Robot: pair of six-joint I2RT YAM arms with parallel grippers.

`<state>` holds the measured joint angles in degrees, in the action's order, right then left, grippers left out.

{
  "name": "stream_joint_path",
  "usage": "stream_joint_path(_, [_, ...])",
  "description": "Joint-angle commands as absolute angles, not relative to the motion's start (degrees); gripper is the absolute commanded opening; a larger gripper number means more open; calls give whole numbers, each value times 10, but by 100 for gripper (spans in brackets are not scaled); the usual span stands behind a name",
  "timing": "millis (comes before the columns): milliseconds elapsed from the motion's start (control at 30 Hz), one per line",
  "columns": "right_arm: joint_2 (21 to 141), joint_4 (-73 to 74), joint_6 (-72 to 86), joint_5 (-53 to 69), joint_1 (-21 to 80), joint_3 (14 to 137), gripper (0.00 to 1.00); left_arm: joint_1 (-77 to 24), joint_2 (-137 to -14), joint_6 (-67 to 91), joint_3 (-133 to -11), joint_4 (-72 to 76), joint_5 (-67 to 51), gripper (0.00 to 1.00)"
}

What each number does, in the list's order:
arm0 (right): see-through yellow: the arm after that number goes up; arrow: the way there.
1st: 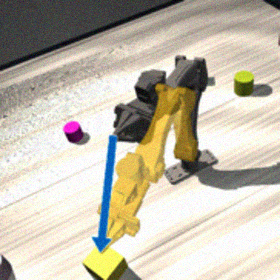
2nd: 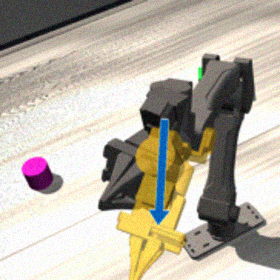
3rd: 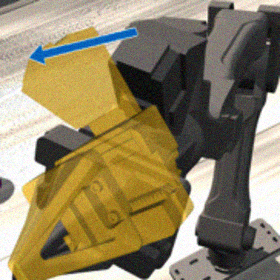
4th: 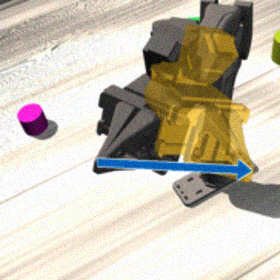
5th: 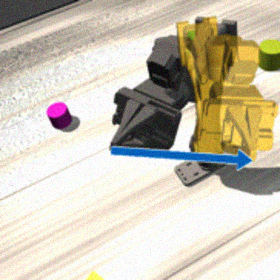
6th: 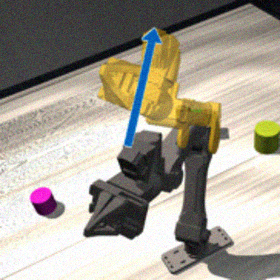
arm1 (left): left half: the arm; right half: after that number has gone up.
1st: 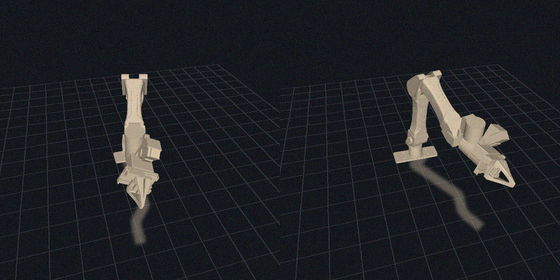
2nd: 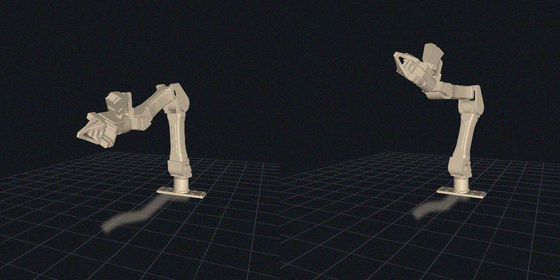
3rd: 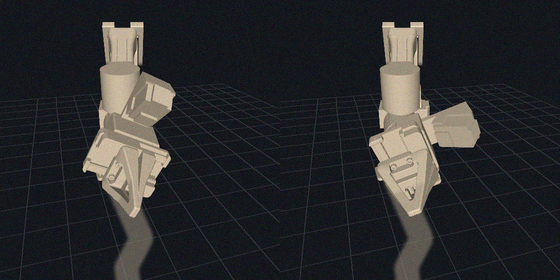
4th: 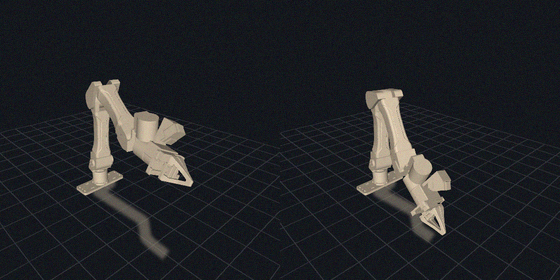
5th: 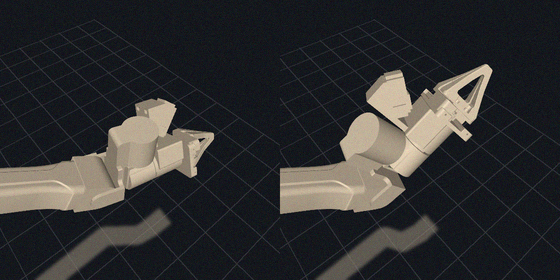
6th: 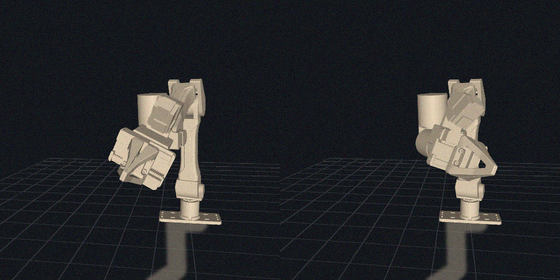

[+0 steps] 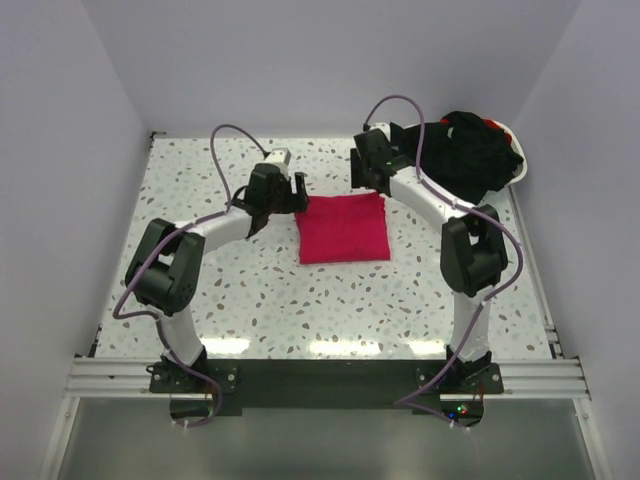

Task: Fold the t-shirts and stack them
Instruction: Fold the tshirt, then neatly place the folded tshirt to the corner

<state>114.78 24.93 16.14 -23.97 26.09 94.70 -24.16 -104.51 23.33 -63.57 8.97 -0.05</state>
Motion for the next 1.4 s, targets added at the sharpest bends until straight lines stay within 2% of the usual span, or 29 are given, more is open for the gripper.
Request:
stream_joint_path(0, [1138, 265, 142, -221, 258, 1007, 75, -238, -997, 223, -647, 104, 46, 82])
stream_joint_path(67, [1115, 254, 139, -198, 258, 997, 76, -239, -970, 223, -620, 122, 49, 87])
stream_joint_path(267, [1041, 193, 143, -96, 260, 890, 76, -238, -916, 226, -520, 207, 3, 90])
stream_joint_path(433, [1015, 144, 163, 12, 263, 788, 75, -235, -930, 240, -473, 259, -81, 91])
stream_joint_path(533, [1012, 120, 170, 34, 270, 745, 74, -232, -949, 260, -454, 296, -114, 91])
stream_joint_path(733, [1043, 112, 176, 35, 275, 716, 73, -225, -993, 291, -449, 330, -164, 92])
stream_joint_path(1133, [1065, 108, 180, 33, 279, 710, 72, -211, -1063, 334, -468, 300, -170, 90])
stream_joint_path(1367, [1063, 110, 182, 33, 284, 714, 72, -211, -1094, 345, -482, 311, -192, 85])
